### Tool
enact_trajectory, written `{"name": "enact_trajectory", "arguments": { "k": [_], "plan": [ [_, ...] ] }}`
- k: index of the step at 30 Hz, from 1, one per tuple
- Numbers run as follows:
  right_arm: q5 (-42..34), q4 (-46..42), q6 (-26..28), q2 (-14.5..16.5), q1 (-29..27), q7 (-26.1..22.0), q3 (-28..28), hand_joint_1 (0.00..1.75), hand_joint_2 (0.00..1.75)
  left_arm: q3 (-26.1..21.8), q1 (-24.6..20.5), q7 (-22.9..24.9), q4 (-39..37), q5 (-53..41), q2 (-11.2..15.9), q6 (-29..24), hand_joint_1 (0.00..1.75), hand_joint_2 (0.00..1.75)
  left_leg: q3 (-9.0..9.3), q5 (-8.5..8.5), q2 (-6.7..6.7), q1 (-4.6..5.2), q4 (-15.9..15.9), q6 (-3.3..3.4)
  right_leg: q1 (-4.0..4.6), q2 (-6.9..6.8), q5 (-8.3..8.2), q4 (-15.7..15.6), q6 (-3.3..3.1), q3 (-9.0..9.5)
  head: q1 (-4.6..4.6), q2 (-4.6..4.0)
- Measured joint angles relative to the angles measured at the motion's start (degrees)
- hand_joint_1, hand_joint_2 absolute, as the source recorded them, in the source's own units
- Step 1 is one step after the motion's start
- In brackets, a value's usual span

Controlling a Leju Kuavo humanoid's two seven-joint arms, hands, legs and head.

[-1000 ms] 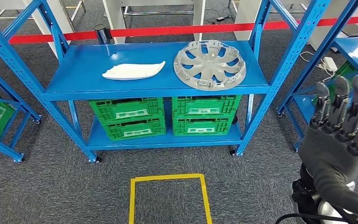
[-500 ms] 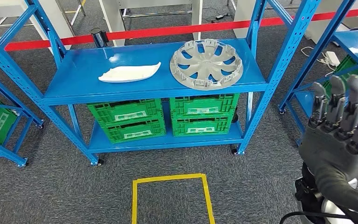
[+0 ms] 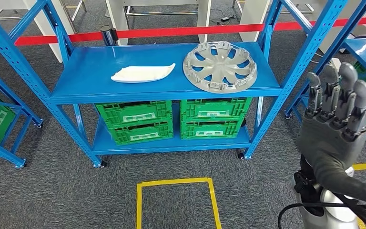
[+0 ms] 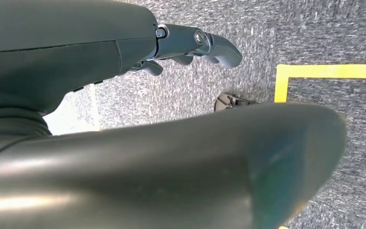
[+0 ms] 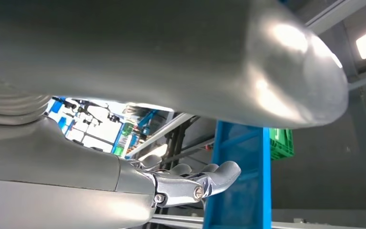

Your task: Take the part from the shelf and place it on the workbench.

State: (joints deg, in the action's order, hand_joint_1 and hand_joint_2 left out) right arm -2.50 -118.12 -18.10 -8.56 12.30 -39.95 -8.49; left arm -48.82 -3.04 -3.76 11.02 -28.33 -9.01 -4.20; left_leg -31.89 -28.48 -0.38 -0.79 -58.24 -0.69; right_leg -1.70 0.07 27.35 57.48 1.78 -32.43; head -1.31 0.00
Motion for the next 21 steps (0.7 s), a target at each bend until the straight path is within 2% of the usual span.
{"name": "enact_trajectory", "arguments": {
  "k": [3,12,16,21],
  "plan": [
    [0.0,0.7,0.3,0.3,0.0,0.0,0.0,0.00,1.75,-0.1,0.0,0.0,0.0,0.1,0.0,-0.3,0.00,0.00,-0.02,-0.02,0.00,0.06,0.0,0.07,-0.06,0.00,-0.03,-0.1,0.48,0.02,0.02,0.00],
    [-0.8,1.4,2.0,1.3,-0.1,0.8,0.0,0.00,1.75,-0.4,0.0,-0.5,0.0,0.1,-0.1,-0.5,0.00,0.00,0.05,0.00,0.01,0.07,0.0,0.03,0.07,0.01,0.03,-0.1,0.70,-0.04,-0.01,0.00],
    [-0.7,1.4,2.3,1.4,-0.1,0.7,0.0,0.00,0.00,-0.4,0.0,-0.6,0.0,-0.1,-0.1,-0.5,0.00,0.00,0.06,0.03,0.01,0.06,0.1,0.00,0.08,0.01,0.03,0.0,0.69,-0.09,-0.01,0.00],
    [-0.8,1.4,2.3,1.4,-0.3,0.2,0.0,0.00,0.00,-0.4,0.0,-0.6,0.0,-0.6,-0.1,-0.5,0.00,0.00,0.06,0.03,0.02,0.06,0.1,0.00,0.08,0.01,0.05,0.0,0.66,-0.10,-0.01,0.00]
  ]
}}
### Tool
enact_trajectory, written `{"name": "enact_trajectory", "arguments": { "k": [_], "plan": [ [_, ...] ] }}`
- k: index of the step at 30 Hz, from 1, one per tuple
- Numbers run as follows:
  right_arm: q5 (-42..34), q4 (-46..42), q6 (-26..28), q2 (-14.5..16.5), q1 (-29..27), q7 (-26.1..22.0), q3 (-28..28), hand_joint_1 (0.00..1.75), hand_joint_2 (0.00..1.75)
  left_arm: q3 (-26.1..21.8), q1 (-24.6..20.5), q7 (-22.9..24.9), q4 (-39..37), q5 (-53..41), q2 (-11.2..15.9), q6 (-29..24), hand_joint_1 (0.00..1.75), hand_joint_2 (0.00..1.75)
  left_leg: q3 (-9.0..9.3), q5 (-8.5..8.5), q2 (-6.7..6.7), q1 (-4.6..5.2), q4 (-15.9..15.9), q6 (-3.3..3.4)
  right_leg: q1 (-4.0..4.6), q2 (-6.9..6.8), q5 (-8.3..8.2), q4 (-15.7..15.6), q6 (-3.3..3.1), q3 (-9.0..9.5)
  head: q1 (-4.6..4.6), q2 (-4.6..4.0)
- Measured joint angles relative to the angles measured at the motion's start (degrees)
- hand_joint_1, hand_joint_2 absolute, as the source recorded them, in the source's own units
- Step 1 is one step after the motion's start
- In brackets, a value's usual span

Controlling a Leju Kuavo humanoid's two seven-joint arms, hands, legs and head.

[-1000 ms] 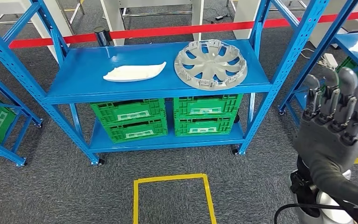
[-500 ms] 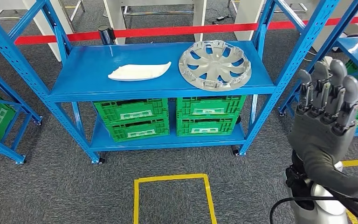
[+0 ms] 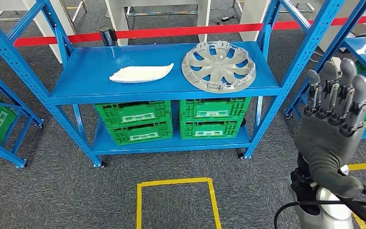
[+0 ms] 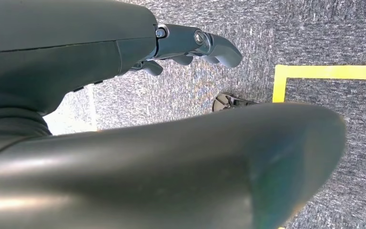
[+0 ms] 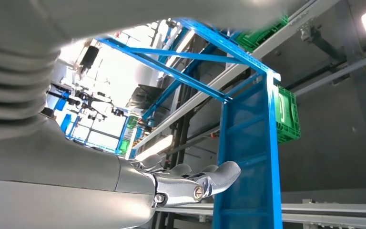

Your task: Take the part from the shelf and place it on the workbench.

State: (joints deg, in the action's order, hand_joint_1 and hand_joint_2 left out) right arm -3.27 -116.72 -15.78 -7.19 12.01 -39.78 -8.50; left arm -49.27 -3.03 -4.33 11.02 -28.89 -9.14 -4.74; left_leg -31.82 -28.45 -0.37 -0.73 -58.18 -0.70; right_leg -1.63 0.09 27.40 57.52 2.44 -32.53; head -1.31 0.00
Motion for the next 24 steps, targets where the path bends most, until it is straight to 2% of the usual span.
{"name": "enact_trajectory", "arguments": {
  "k": [13,14,17,18,24],
  "plan": [
    [0.1,0.0,0.0,0.0,0.0,-0.2,0.0,0.00,0.00,0.0,0.0,-0.1,0.0,-0.4,0.0,0.1,0.00,0.00,0.00,0.00,0.00,0.00,0.0,0.00,0.00,0.00,0.00,0.0,0.00,0.00,0.00,0.00],
    [0.1,0.0,0.0,0.0,0.0,-0.2,0.0,0.00,0.44,0.0,0.0,-0.1,0.0,-0.4,0.0,0.1,0.00,0.00,0.00,0.00,0.00,0.00,0.0,0.00,0.00,0.00,0.00,0.0,0.00,0.00,0.00,0.00],
    [0.3,0.0,0.0,0.0,0.0,-0.2,0.0,0.00,0.44,0.0,0.0,-0.1,0.0,-0.4,0.0,0.2,0.00,0.00,0.00,0.00,0.00,0.00,0.0,0.00,0.00,0.00,0.00,0.0,0.00,0.00,0.00,0.00],
    [0.4,0.0,-0.1,0.0,0.0,-0.2,0.0,0.00,0.00,0.0,0.0,-0.1,0.0,-0.4,0.0,0.2,0.00,0.00,0.00,0.00,0.00,0.00,0.0,0.00,0.00,0.00,0.00,0.0,0.00,0.00,0.00,0.00],
    [0.9,0.1,-0.1,0.0,0.0,-0.2,0.0,0.00,0.00,0.0,0.0,-0.8,0.0,-0.3,0.0,1.1,0.00,0.00,0.00,0.00,0.00,0.00,0.0,0.00,0.00,0.00,0.00,0.0,0.00,0.01,0.00,0.00]
  ]
}}
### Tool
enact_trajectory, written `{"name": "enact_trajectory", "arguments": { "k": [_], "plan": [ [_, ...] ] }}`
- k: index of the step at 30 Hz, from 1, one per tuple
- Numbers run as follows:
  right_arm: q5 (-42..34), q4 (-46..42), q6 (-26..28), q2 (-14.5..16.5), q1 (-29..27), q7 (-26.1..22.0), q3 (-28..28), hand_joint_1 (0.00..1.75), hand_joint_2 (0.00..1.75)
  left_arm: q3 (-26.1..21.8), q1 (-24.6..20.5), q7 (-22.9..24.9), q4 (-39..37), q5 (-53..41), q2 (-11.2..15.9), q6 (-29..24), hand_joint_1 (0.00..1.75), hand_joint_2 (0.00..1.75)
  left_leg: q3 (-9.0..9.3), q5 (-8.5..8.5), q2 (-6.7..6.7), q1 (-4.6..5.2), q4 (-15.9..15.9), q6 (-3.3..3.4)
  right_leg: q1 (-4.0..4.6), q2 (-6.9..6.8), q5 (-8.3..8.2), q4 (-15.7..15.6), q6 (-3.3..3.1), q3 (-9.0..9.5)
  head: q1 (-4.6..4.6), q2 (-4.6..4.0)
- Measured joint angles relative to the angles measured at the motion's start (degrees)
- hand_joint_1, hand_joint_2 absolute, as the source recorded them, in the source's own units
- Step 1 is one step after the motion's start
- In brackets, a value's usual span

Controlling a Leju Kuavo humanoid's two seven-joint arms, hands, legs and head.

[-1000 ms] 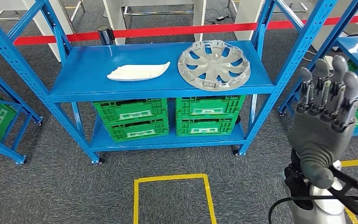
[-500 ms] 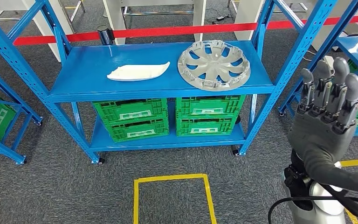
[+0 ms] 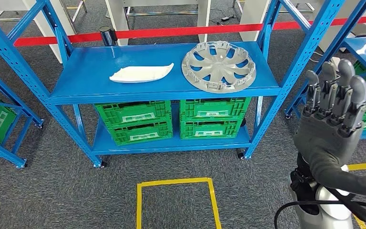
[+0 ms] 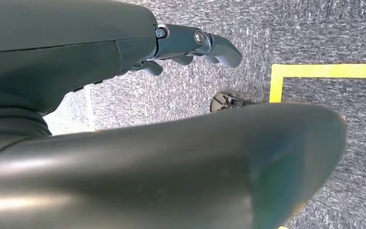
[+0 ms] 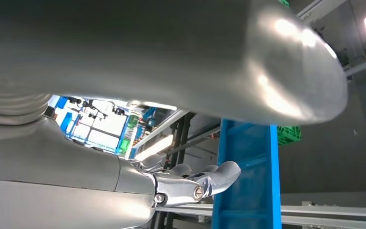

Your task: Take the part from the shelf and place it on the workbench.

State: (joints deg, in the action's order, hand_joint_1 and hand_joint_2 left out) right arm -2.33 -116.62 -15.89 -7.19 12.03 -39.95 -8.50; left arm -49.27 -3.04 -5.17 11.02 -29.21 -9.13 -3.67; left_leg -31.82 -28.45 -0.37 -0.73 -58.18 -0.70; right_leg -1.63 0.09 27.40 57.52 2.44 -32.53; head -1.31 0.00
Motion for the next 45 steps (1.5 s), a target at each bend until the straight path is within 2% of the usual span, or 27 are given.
{"name": "enact_trajectory", "arguments": {
  "k": [18,23,25,26,27,29,30,31,32,34,35,36,38,40,42,45],
  "plan": [
    [0.1,0.0,0.3,0.0,0.0,0.0,0.0,0.00,0.00,-0.4,0.0,-0.6,0.0,0.1,0.0,1.0,0.00,0.00,-0.02,-0.02,0.00,0.04,-0.1,0.02,-0.02,0.00,-0.03,0.0,0.03,0.01,0.00,0.00],
    [0.1,0.0,0.3,0.1,0.1,0.0,0.0,0.00,0.00,-0.8,0.0,-0.8,0.0,0.2,0.3,1.1,0.00,0.00,-0.18,-0.19,-0.01,0.39,-0.2,0.72,-0.51,-0.02,-0.25,-0.4,0.66,0.11,-0.03,0.00],
    [0.1,0.0,0.3,0.2,0.3,0.0,0.0,0.00,0.00,-1.0,0.0,-0.8,0.0,0.3,0.3,1.1,0.00,0.00,0.35,0.28,0.06,0.17,0.7,1.36,-0.54,-0.06,0.10,0.0,0.88,-0.01,0.03,0.00],
    [0.1,0.0,0.3,0.2,0.3,0.0,0.0,0.00,0.00,-1.0,-0.1,-0.9,0.0,0.3,0.3,1.1,0.00,0.00,0.66,0.58,0.14,0.07,1.2,1.69,-0.48,-0.07,1.04,1.5,0.82,-0.66,0.12,0.00],
    [0.1,0.0,0.3,0.2,0.3,0.0,0.0,0.00,0.00,-1.0,-0.1,-0.9,0.0,0.4,0.3,1.1,0.00,0.00,0.93,0.83,0.22,-0.02,1.6,1.96,-0.41,-0.08,2.60,4.3,0.69,-1.95,0.23,0.00],
    [0.1,0.1,0.3,0.2,0.2,0.0,0.0,0.00,0.00,-1.1,-0.1,-0.9,0.0,0.4,0.3,1.2,0.00,0.00,0.91,0.84,0.34,0.20,1.6,2.20,-0.23,-0.05,6.31,12.2,0.44,-5.90,0.43,0.00],
    [0.1,0.1,0.3,0.2,0.2,0.0,0.0,0.00,0.00,-1.1,-0.1,-0.9,0.0,0.4,0.3,1.2,0.00,0.00,0.86,0.76,0.35,0.29,1.5,2.22,-0.19,-0.04,7.25,15.3,0.40,-7.51,0.46,0.00],
    [0.1,0.1,0.3,0.2,0.1,0.0,0.0,0.00,0.00,-1.1,-0.1,-0.9,0.0,0.4,0.3,1.2,0.00,0.00,0.84,0.61,0.34,0.34,1.3,2.16,-0.18,-0.04,7.03,16.4,0.35,-8.19,0.50,0.00],
    [0.1,0.1,0.3,0.2,0.1,0.0,0.0,0.00,0.00,-1.1,0.0,-0.9,0.0,0.4,0.3,1.2,0.00,0.00,0.83,0.40,0.29,0.34,1.1,2.00,-0.19,-0.06,5.73,15.1,0.29,-7.71,0.52,0.00],
    [0.2,0.1,0.2,0.2,0.2,0.0,0.0,0.00,0.00,-1.1,0.0,-0.9,0.0,0.5,0.2,1.2,0.00,0.00,0.78,-0.27,0.16,0.26,0.2,1.44,-0.24,-0.16,2.13,8.0,0.07,-4.25,0.62,0.00],
    [0.2,0.1,0.2,0.3,0.2,0.0,0.0,0.00,0.00,-1.1,0.0,-0.9,0.0,0.5,0.2,1.2,0.00,0.00,0.64,-0.69,0.11,0.33,-0.2,1.03,-0.17,-0.17,1.10,4.9,-0.16,-2.77,0.67,0.00],
    [0.2,0.2,0.1,0.3,0.3,0.0,0.0,0.00,0.00,-1.2,-0.1,-1.0,0.0,0.7,0.2,1.2,0.00,0.00,0.52,-1.04,0.08,0.40,-0.6,0.65,-0.09,-0.16,0.74,3.0,-0.44,-1.84,0.67,0.00],
    [0.4,0.3,0.1,0.4,0.3,0.0,0.0,0.00,0.00,-1.3,-0.1,-1.1,0.0,0.9,0.2,1.2,0.00,0.00,0.42,-1.48,0.10,0.49,-0.7,-0.13,0.22,-0.01,1.12,2.4,-1.18,-1.70,0.61,0.00],
    [0.5,0.3,0.0,0.4,0.4,0.0,0.0,0.00,0.00,-1.4,-0.1,-1.2,0.1,1.0,0.3,1.2,0.00,0.00,0.60,-1.87,0.18,0.31,-0.8,-0.78,0.11,0.09,1.27,2.3,-1.90,-1.45,0.52,0.00],
    [0.5,0.4,-0.1,0.5,0.6,0.0,0.0,0.00,0.00,-1.4,-0.2,-1.3,0.1,1.0,0.3,1.2,0.00,0.00,-0.90,-3.80,0.23,0.19,-4.3,-1.39,-0.14,0.02,1.43,2.1,-2.52,-0.96,0.26,0.00],
    [0.5,0.5,0.0,0.6,0.8,0.0,0.0,0.00,0.00,-1.4,-0.1,-1.3,0.1,1.0,0.3,1.2,0.00,0.00,-6.61,-8.07,0.24,0.06,-14.8,-1.92,-0.07,-0.11,1.94,2.1,-2.99,-0.38,-0.02,0.00]
  ]
}}
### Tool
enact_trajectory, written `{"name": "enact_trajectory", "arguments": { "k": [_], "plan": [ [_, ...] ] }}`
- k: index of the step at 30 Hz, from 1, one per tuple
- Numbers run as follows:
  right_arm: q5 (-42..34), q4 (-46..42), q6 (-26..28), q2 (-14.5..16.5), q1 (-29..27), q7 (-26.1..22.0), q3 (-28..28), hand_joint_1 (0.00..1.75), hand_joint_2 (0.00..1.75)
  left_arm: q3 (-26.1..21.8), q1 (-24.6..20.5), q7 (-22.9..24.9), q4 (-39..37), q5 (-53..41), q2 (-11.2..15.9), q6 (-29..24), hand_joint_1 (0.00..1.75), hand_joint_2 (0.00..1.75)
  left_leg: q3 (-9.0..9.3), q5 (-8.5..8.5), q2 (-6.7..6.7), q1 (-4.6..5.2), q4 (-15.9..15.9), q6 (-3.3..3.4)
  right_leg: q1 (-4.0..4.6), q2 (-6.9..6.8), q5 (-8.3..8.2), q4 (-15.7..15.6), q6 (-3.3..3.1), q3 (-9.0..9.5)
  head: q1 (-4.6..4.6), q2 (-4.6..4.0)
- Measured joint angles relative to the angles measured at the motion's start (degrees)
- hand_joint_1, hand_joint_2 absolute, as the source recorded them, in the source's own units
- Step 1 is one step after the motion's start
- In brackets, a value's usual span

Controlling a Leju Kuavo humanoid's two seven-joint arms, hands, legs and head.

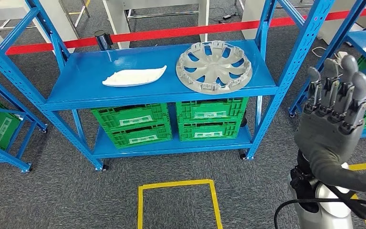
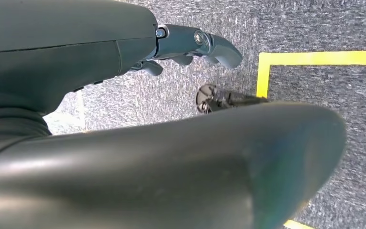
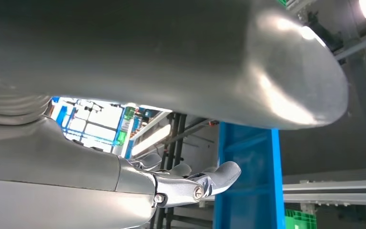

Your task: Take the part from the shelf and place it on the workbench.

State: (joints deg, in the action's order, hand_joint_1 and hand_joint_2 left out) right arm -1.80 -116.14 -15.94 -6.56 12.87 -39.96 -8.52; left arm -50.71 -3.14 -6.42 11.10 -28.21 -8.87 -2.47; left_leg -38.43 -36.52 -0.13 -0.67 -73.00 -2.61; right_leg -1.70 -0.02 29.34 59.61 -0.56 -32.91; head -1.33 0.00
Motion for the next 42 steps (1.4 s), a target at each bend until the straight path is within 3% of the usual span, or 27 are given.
{"name": "enact_trajectory", "arguments": {
  "k": [1,3,6,8,11,13,16,17,18,20,22,23,26,28,29,31,32,33,34,36,37,39,42],
  "plan": [
    [0.0,0.0,0.0,0.0,0.0,0.0,0.0,0.00,0.00,0.0,0.1,0.0,0.0,0.0,0.0,0.0,0.00,0.00,-1.44,-0.32,0.00,0.00,-2.1,-0.04,0.03,0.03,0.17,0.0,-0.05,0.18,-0.01,0.00],
    [0.0,0.1,0.0,0.1,0.0,0.0,0.0,0.00,0.00,0.0,0.1,0.0,0.0,-0.1,0.0,0.0,0.00,0.00,-2.03,1.91,0.00,0.00,-1.5,0.08,0.05,0.14,0.62,0.0,-0.02,0.77,-0.04,0.00],
    [0.1,0.1,0.1,0.1,0.1,0.0,0.0,0.00,0.00,0.0,0.1,0.0,0.0,-0.1,0.1,0.0,0.00,0.00,1.83,8.71,-0.02,0.16,9.2,0.78,0.11,0.26,1.68,0.0,0.45,2.14,-0.11,0.00],
    [0.2,0.1,0.1,0.1,0.1,0.0,0.0,0.00,0.00,0.0,0.0,0.0,0.0,-0.1,0.1,0.0,0.00,0.00,3.52,10.02,-0.04,0.46,13.3,1.31,0.18,0.33,2.17,-0.2,1.11,2.58,-0.11,0.00],
    [0.3,0.1,0.2,0.2,0.1,0.0,0.0,0.00,0.00,0.0,0.0,0.1,0.0,-0.2,0.1,0.0,0.00,0.00,4.17,9.71,-0.09,0.54,14.0,2.21,0.18,0.33,2.44,-0.8,2.17,3.25,-0.07,0.00],
    [0.3,0.0,0.3,0.2,0.2,0.0,0.0,0.00,0.00,0.0,0.0,0.0,0.0,-0.3,0.1,0.0,0.00,0.00,5.16,9.71,-0.05,0.25,15.0,2.98,0.28,0.24,3.74,1.7,2.53,2.34,0.13,0.00],
    [0.2,0.1,0.3,0.1,0.1,0.0,0.0,0.00,0.00,0.0,-0.1,0.1,0.0,-0.4,0.2,0.0,0.00,0.00,5.96,9.10,-0.03,0.35,15.2,3.76,0.34,0.23,7.48,12.5,2.68,-4.25,0.49,0.00],
    [0.2,0.1,0.3,0.1,0.1,0.0,0.0,0.00,0.00,0.0,-0.1,0.1,0.0,-0.5,0.2,0.0,0.00,0.00,6.24,8.77,-0.04,0.44,15.2,3.85,0.34,0.23,7.47,14.7,2.73,-6.12,0.55,0.00],
    [0.2,0.1,0.3,0.1,0.0,0.0,0.0,0.00,0.00,0.0,0.0,0.1,0.0,-0.6,0.2,0.0,0.00,0.00,6.60,8.41,-0.07,0.49,15.1,3.83,0.34,0.23,6.24,14.8,2.72,-6.99,0.56,0.00],
    [0.2,0.1,0.3,0.1,0.1,0.0,0.0,0.00,0.00,0.0,0.1,0.1,0.0,-0.7,0.1,0.0,0.00,0.00,7.52,7.51,-0.15,0.51,14.8,3.60,0.33,0.16,1.11,8.8,2.53,-5.33,0.66,0.00],
    [0.3,0.1,0.4,0.1,0.1,0.0,0.0,0.00,0.00,-0.1,0.0,0.1,0.0,-0.9,0.1,0.0,0.00,0.00,8.04,6.55,-0.23,0.70,14.4,3.09,0.48,0.04,-1.85,2.4,2.11,-2.70,0.80,0.00],
    [0.3,0.1,0.5,0.1,0.0,0.0,0.0,0.00,0.00,-0.1,0.0,0.1,0.0,-0.9,0.1,0.0,0.00,0.00,8.14,6.18,-0.25,0.79,14.4,2.77,0.57,0.04,-2.11,0.8,1.83,-2.02,0.83,0.00],
    [0.4,0.0,0.6,0.1,-0.1,0.0,0.0,0.00,0.00,-0.1,-0.1,0.1,0.0,-1.0,0.2,0.1,0.00,0.00,8.57,5.63,-0.12,0.73,14.5,1.76,0.69,0.29,-1.54,0.1,0.86,-1.59,0.77,0.00],
    [0.4,-0.1,0.6,0.1,-0.1,0.0,0.0,0.00,0.00,0.0,-0.2,0.1,0.1,-1.0,0.3,0.1,0.00,0.00,7.82,4.37,-0.04,0.57,12.3,1.01,0.46,0.29,-1.36,-0.2,0.18,-1.01,0.61,0.00],
    [0.4,-0.1,0.6,0.2,-0.1,0.0,0.0,0.00,0.00,-0.1,-0.1,0.0,0.1,-1.0,0.3,0.1,0.00,0.00,6.37,3.03,-0.04,0.46,9.3,0.67,0.35,0.23,-1.18,-0.3,-0.07,-0.69,0.50,0.00],
    [0.4,-0.1,0.6,0.2,-0.2,0.0,0.0,0.00,0.00,-0.1,-0.1,0.0,0.0,-1.0,0.3,0.2,0.00,0.00,1.80,0.15,-0.05,0.26,1.4,0.18,0.33,0.17,-0.67,-0.3,-0.33,-0.17,0.34,0.00],
    [0.5,-0.1,0.6,0.2,-0.4,0.0,0.0,0.00,0.00,-0.1,0.0,0.0,0.0,-1.0,0.3,0.2,0.00,0.00,-0.12,-0.24,-0.05,0.18,-1.3,0.05,0.33,0.18,-0.38,-0.3,-0.33,0.13,0.32,0.00],
    [0.5,-0.1,0.6,0.2,-0.6,0.0,0.0,0.00,0.00,-0.1,0.1,0.0,0.0,-1.1,0.3,0.2,0.00,0.00,-1.08,0.58,-0.05,0.12,-2.0,-0.01,0.29,0.22,-0.08,-0.3,-0.27,0.50,0.30,0.00],
    [0.6,-0.1,0.6,0.1,-0.8,0.0,0.0,0.00,0.00,-0.1,0.1,0.0,0.0,-1.1,0.4,0.2,0.00,0.00,-0.88,2.50,-0.04,0.09,-0.3,0.02,0.24,0.26,0.24,-0.3,-0.16,0.97,0.28,0.00],
    [0.6,-0.1,0.6,0.1,-1.0,0.0,0.0,0.00,0.00,-0.1,0.1,0.0,0.0,-1.1,0.5,0.3,0.00,0.00,1.82,7.45,-0.04,0.06,7.3,0.24,0.14,0.29,0.95,-0.3,0.22,1.99,0.25,0.00],
    [0.6,-0.1,0.6,0.1,-1.1,0.0,0.0,0.00,0.00,-0.1,0.1,0.0,0.0,-1.1,0.5,0.3,0.00,0.00,3.21,8.94,-0.06,0.16,10.6,0.49,0.17,0.33,1.31,-0.3,0.53,2.36,0.23,0.00],
    [0.6,-0.1,0.6,0.2,-1.1,0.0,0.0,0.00,0.00,-0.1,0.0,0.0,0.0,-1.1,0.5,0.3,0.00,0.00,4.47,9.54,-0.09,0.45,13.7,1.18,0.28,0.38,1.76,-0.5,1.27,2.74,0.22,0.00],
    [0.6,-0.2,0.5,0.1,-1.2,0.0,0.0,0.00,0.00,-0.1,0.0,0.0,0.0,-1.1,0.5,0.3,0.00,0.00,4.96,9.37,-0.13,0.45,14.3,2.47,0.24,0.35,2.13,-0.6,2.29,3.04,0.27,0.00]
  ]
}}
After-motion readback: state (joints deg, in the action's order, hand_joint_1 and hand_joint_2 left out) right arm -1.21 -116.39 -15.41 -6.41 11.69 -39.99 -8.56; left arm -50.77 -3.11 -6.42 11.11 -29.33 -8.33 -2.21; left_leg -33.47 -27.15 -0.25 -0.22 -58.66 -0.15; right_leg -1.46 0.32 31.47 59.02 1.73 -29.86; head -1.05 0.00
